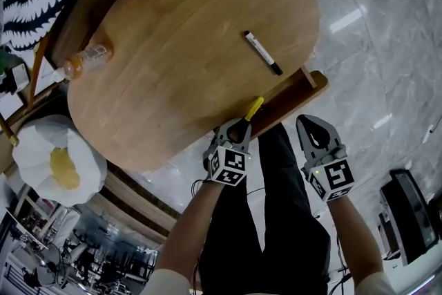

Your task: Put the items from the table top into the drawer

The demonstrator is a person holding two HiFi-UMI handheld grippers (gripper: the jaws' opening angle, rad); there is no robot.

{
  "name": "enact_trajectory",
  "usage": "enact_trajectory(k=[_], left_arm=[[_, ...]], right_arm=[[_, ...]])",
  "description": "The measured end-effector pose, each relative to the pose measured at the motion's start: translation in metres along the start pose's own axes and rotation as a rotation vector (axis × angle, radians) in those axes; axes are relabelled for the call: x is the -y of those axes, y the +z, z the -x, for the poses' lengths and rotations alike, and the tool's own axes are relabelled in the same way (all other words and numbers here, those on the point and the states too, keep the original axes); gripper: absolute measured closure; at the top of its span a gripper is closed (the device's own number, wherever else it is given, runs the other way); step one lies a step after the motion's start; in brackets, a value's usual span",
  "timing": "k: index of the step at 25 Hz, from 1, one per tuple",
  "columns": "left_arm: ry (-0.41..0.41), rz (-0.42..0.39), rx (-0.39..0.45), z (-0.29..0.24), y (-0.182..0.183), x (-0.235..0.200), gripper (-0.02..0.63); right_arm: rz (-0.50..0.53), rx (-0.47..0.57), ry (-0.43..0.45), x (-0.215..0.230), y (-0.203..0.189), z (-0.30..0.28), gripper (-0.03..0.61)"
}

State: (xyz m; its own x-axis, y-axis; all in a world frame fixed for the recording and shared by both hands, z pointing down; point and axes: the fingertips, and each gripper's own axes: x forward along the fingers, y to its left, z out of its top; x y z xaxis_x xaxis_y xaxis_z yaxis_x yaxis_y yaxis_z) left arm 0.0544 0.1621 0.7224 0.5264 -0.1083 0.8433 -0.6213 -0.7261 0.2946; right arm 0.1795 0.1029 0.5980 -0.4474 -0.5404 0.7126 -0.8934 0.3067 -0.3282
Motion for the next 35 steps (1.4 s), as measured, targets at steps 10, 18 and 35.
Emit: enact_trajectory(k=[10, 18, 35], left_arm=[[0.093, -0.106, -0.169, -0.037, -0.039, -0.006, 0.538], [0.118, -0.097, -0.188, -0.049, -0.042, 0.0, 0.532], [0.169, 0.062, -0.032, -0.001, -0.014, -0.002, 0.551]], right_arm=[[-0.023, -0.014, -0.021, 0.017, -0.021, 0.003, 0.557], [-0.012, -0.018, -0.021, 0.027, -0.022, 0.001, 0.557], [0.075, -0.062, 0.023, 0.015, -0.01, -0.009, 0.557]])
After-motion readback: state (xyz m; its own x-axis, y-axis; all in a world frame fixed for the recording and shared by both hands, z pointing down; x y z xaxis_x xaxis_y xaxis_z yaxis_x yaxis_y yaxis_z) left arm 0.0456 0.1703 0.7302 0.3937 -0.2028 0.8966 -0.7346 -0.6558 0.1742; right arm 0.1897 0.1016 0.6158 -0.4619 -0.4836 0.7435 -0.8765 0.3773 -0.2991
